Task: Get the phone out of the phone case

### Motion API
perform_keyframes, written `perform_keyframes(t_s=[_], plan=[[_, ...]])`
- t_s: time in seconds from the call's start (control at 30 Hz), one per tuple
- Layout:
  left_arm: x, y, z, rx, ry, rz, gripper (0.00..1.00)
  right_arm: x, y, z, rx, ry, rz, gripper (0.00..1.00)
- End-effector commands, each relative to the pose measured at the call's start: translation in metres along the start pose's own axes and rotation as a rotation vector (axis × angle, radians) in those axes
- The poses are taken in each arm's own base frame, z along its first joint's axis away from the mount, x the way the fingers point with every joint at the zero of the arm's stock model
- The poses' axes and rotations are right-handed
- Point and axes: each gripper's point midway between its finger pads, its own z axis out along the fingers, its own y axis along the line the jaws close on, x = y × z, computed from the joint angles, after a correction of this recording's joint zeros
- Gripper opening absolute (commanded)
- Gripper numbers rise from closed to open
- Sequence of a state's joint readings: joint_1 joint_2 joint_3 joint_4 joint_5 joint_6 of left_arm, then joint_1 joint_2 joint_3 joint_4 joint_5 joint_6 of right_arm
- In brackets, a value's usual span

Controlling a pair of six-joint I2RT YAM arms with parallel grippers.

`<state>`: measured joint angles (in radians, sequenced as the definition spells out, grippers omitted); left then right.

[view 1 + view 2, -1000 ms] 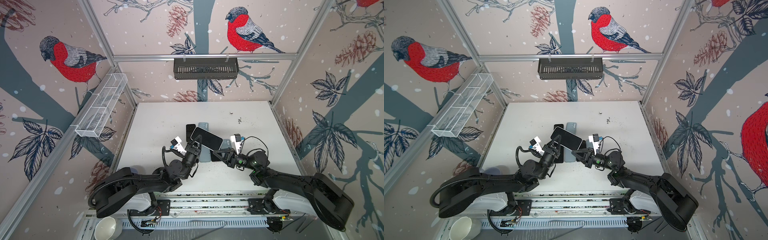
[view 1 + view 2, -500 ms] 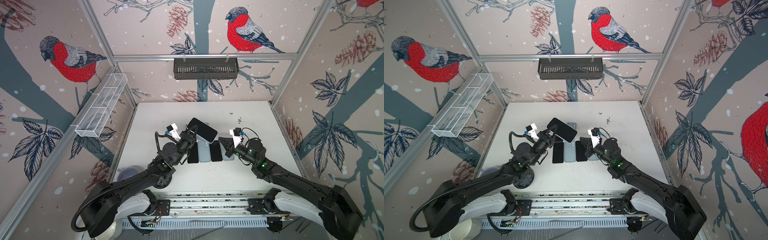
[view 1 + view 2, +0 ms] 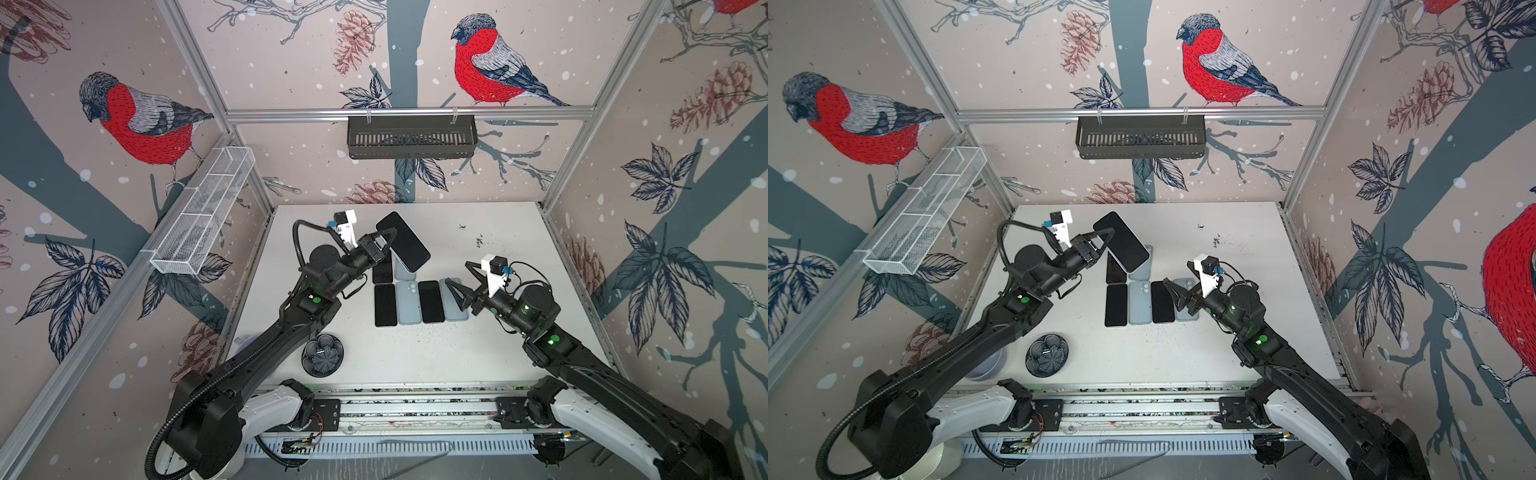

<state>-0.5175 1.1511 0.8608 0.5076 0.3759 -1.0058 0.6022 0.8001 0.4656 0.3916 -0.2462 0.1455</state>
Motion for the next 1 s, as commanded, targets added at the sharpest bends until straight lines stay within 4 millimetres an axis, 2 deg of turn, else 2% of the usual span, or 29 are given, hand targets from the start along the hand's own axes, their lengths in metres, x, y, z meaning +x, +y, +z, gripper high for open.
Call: perform_keyframes(t_s=[0.0, 0.03, 0.07, 0.17, 0.3, 0.4, 0.6, 0.67, 0.97], plan=[[0.028, -0.006, 0.001, 0.016, 0.234, 0.282, 0.0, 0.017, 0.016, 0.001, -0.104, 0.076, -0.091, 0.83], [0.034, -0.005, 0.0, 0.023, 0.273, 0.329, 0.0, 0.017, 0.023, 0.001, -0.146, 0.07, -0.106, 0.83], [0.032, -0.014, 0.0, 0.042, 0.285, 0.38, 0.0, 0.019, 0.029, 0.001, -0.183, 0.065, -0.12, 0.83], [0.036, -0.014, -0.001, 0.046, 0.34, 0.472, 0.0, 0.023, 0.046, 0.001, -0.287, 0.073, -0.174, 0.81], [0.044, -0.016, -0.004, 0.072, 0.398, 0.544, 0.0, 0.026, 0.051, 0.006, -0.335, 0.134, -0.238, 0.77], [0.053, -0.034, -0.012, 0.19, 0.418, 0.583, 0.0, 0.031, 0.051, 0.012, -0.356, 0.171, -0.277, 0.74], [0.062, -0.063, -0.033, 0.358, 0.403, 0.638, 0.0, 0.028, 0.07, 0.014, -0.511, 0.21, -0.325, 0.7], [0.069, -0.062, -0.038, 0.377, 0.419, 0.638, 0.0, 0.024, 0.072, 0.016, -0.522, 0.203, -0.337, 0.67], [0.072, -0.067, -0.042, 0.418, 0.419, 0.63, 0.0, 0.02, 0.089, 0.015, -0.631, 0.169, -0.343, 0.61]])
